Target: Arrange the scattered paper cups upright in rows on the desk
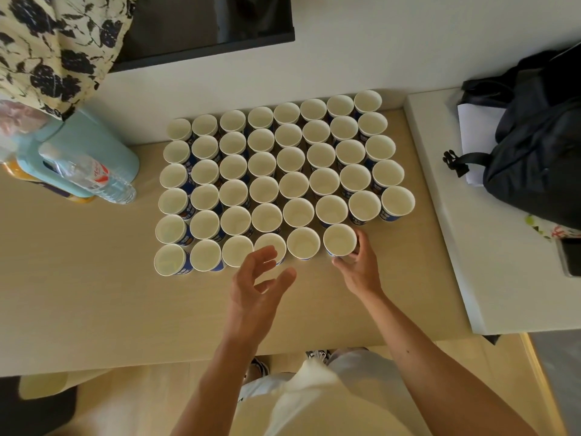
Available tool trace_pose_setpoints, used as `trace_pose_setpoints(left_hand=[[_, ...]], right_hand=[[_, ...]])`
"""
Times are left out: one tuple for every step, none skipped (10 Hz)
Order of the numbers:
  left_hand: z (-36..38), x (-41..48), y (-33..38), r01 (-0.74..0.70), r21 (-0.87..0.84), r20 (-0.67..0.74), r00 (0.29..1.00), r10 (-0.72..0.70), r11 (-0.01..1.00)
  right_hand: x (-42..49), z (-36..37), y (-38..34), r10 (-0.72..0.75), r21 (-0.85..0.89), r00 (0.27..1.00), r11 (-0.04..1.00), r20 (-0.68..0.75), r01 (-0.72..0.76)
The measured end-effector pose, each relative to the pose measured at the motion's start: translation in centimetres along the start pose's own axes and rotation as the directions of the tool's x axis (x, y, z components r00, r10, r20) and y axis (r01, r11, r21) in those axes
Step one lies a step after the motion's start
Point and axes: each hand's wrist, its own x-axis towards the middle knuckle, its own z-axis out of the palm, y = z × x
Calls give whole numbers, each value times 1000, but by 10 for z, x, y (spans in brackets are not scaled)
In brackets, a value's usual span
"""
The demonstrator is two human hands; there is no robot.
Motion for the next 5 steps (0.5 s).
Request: trace_pose_setpoints(left_hand=[[0, 0, -2, 3, -11, 3, 1000, -2, 1000], [-3, -1, -2, -6, -24, -9, 1000, 6, 1000], [-8, -4, -3, -29, -36, -34, 999, 27, 999], [-15, -7, -2, -61, -19, -56, 997, 60, 998], [-27, -11, 7, -105, 10, -81, 991, 105, 994]], right_hand=[[-5, -5, 1, 32, -20, 999, 999, 29, -32], [-12, -14, 2, 1, -28, 1000, 1000, -16, -2], [-24, -22, -14, -5, -26, 992, 1000, -124, 2], [-35, -22, -36, -64, 7, 979, 998, -192, 66], [-47, -12, -74, -184, 30, 968, 981, -171, 192]])
